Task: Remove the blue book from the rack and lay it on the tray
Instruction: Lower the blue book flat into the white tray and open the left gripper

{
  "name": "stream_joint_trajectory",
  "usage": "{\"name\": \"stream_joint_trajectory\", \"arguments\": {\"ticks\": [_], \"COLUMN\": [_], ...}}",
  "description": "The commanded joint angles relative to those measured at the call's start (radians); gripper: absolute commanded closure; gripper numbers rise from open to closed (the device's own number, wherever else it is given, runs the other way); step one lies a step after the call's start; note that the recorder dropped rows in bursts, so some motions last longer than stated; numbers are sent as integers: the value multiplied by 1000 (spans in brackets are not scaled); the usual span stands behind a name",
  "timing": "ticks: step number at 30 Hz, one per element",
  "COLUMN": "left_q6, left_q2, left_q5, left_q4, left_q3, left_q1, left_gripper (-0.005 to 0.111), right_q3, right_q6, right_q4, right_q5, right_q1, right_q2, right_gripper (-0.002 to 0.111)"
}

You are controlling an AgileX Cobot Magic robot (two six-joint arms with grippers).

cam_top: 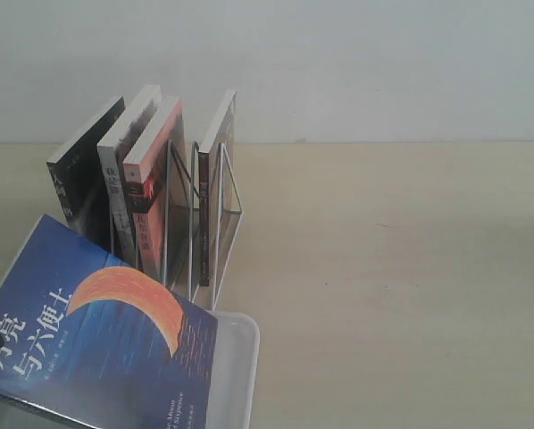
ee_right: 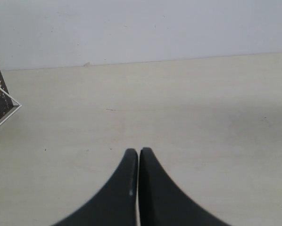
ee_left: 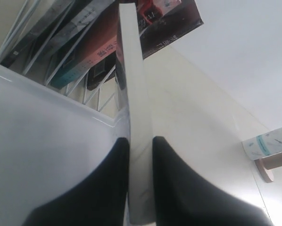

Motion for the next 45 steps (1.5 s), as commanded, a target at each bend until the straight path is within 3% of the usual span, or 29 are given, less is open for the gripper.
{"name": "stream_joint_trajectory", "arguments": {"ticks": [1, 18, 20, 25, 28, 35, 45], "left_q6": [16, 23, 39, 55, 63, 139, 244], "left_q2": [14, 100, 100, 100, 100, 100, 100], "left_q5": [-52, -54, -54, -54, -51, -35, 98], "left_q4": [-19, -8, -8, -8, -8, -8, -8], "left_q3": [-4, -4, -4, -4, -4, -9, -90], "left_q1": [-1, -1, -1, -1, -1, -1, -1], "left_gripper": [103, 102, 93, 61, 52, 49, 49], "right_q3": [-1, -1, -1, -1, -1, -1, -1], "right_q6": [-1, -1, -1, -1, -1, -1, -1], "right_q4": [-5, -5, -5, -5, -5, -5, -5], "right_q5": [-12, -7, -7, -7, -7, -7, -7], "right_q1": [-3, -3, -3, -3, -3, -3, -3], "right_q2": [-5, -5, -5, -5, -5, -5, -5], "right_gripper": [108, 108, 108, 108, 108, 108, 108]}}
